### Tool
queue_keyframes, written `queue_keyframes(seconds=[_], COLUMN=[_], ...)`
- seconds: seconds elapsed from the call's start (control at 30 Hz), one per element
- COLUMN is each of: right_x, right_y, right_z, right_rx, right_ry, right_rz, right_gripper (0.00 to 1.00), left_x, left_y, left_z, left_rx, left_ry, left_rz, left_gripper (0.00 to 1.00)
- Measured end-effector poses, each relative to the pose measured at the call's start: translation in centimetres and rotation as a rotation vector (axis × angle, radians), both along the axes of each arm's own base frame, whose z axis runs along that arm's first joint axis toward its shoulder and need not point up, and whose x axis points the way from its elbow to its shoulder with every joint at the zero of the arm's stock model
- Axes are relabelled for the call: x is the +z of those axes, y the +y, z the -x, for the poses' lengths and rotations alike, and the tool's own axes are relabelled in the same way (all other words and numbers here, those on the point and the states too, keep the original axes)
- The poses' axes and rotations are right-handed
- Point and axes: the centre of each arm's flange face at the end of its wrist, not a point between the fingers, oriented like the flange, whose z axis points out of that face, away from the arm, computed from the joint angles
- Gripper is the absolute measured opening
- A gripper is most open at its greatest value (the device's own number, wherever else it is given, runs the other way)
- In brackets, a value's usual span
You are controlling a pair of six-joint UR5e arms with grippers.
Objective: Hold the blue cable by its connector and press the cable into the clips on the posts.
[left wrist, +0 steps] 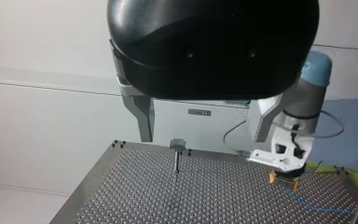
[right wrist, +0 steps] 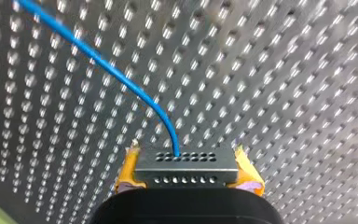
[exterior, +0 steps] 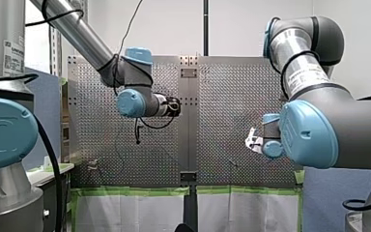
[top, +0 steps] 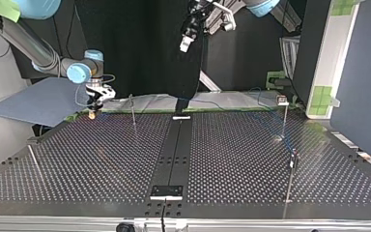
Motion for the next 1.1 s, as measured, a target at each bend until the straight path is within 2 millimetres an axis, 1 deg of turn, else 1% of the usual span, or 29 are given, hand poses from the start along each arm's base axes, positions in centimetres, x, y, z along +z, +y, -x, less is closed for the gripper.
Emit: queue_keyframes(seconds=[0.07, 0.23, 0.33, 0.5, 1.1], right_x=[1.1, 3.9, 4.7, 5.0, 5.0], right_y=[0.2, 0.4, 0.4, 0.4, 0.4], right_z=[-0.6, -1.6, -1.7, -1.8, -1.8], right_rx=[0.01, 0.026, 0.028, 0.029, 0.029], right_ry=[0.003, 0.009, 0.009, 0.009, 0.008], right_rz=[0.001, 0.024, 0.033, 0.037, 0.037], right_gripper=[0.0, 0.0, 0.0, 0.0, 0.0], left_x=[-0.1, -1.1, -1.6, -1.9, -1.9], left_y=[0.4, 1.5, 1.9, 2.1, 2.1], left_z=[0.4, 1.4, 1.7, 1.9, 1.9], left_rx=[0.0, 0.0, 0.001, 0.002, 0.002], left_ry=[0.001, 0.014, 0.019, 0.021, 0.021], left_rz=[0.0, -0.011, -0.014, -0.015, -0.015], left_gripper=[1.0, 1.0, 1.0, 1.0, 1.0])
